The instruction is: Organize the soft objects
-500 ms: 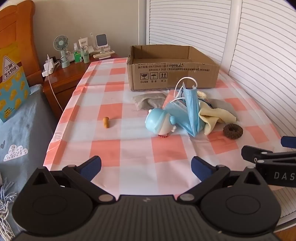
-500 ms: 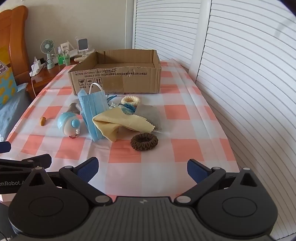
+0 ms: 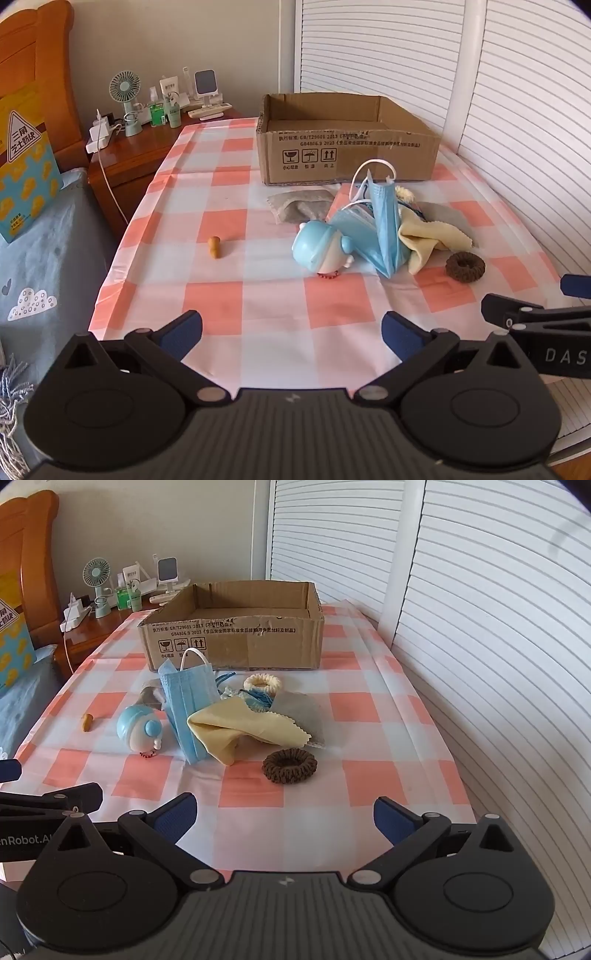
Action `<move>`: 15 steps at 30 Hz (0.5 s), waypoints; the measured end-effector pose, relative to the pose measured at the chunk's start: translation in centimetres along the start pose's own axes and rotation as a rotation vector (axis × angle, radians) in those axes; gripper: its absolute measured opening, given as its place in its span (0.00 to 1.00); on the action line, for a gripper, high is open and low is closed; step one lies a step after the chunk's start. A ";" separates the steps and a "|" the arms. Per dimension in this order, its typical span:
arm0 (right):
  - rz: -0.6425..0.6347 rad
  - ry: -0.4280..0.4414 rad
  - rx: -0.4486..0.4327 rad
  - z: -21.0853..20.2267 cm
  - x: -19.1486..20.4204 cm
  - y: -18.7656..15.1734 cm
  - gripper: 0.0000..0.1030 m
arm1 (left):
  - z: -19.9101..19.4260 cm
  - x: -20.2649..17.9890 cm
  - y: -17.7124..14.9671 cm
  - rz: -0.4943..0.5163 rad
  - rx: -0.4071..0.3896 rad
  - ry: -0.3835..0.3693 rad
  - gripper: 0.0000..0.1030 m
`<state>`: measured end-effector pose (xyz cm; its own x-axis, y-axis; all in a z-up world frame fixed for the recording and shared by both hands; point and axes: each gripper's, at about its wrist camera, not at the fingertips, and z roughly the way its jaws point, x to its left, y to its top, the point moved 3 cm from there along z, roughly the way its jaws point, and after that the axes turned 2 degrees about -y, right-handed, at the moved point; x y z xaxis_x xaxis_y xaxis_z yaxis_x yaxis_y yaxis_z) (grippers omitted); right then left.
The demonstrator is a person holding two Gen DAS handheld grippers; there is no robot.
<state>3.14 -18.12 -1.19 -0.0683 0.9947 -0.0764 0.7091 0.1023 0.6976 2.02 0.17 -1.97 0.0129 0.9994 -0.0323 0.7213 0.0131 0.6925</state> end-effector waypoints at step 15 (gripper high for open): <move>-0.003 -0.003 -0.002 -0.1 0.1 0.1 1.00 | -0.1 -0.1 0.2 0.000 0.001 -0.002 1.00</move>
<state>3.16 -18.06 -1.10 -0.0681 0.9944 -0.0803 0.7077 0.1048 0.6987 2.12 0.11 -1.79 0.0143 0.9993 -0.0333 0.7219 0.0127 0.6919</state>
